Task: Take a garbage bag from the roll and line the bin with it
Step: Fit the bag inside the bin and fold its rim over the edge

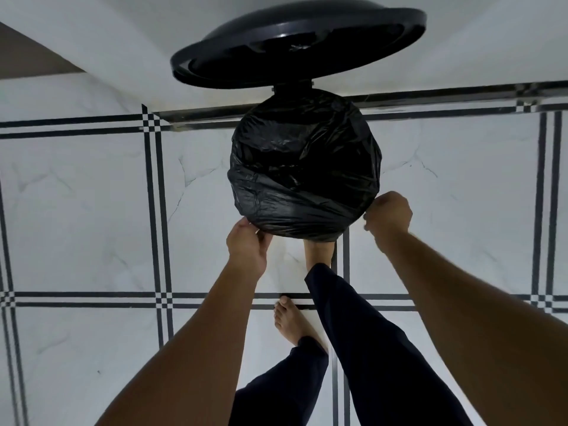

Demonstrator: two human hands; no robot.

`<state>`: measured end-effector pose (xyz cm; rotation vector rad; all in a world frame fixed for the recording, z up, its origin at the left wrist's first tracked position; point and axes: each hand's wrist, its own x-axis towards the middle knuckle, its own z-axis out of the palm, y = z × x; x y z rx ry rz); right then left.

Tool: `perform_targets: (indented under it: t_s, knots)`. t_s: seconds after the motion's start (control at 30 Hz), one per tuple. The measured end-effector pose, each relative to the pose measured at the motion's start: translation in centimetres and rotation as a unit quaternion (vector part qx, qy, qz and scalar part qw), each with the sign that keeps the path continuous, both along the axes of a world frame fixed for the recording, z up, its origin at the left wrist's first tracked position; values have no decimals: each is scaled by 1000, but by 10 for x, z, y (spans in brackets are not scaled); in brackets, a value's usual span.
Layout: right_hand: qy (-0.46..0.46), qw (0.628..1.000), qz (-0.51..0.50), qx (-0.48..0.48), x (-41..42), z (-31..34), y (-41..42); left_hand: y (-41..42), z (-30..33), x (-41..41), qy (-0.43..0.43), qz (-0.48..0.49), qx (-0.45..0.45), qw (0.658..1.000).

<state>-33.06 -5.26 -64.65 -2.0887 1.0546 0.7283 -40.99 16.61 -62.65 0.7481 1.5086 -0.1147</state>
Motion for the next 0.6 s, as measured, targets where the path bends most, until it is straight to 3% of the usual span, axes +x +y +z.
perform_targets:
  t_s: [0.07, 0.17, 0.23, 0.3, 0.37, 0.43, 0.5, 0.53, 0.6]
  knots:
    - [38, 986, -136, 87, 7, 2, 4, 10, 1, 0, -1, 75, -27, 997]
    - [9, 936, -287, 204, 2, 10, 13, 14, 2, 0, -42, 77, -52, 995]
    - [-6, 900, -366, 236, 1, 17, 24, 15, 4, 1, -53, 64, -71, 994]
    - [-15, 894, -395, 213, 3, 19, 33, 16, 1, 7, -65, 52, -97, 992]
    - [-12, 908, -374, 187, 8, 21, 37, 16, 0, 16, -75, 11, -115, 990]
    - [-21, 952, -271, 139, 11, 25, 35, 25, -3, 23, -69, -42, -101, 992]
    - [63, 992, -105, 38, 9, 31, 34, 31, 0, 23, -3, -89, -63, 994]
    - [73, 994, -80, 7, 10, 22, 31, 35, 0, 20, 44, -111, -23, 993]
    - [7, 982, -184, 47, 8, 22, 24, 43, -2, 14, 120, -120, 81, 982]
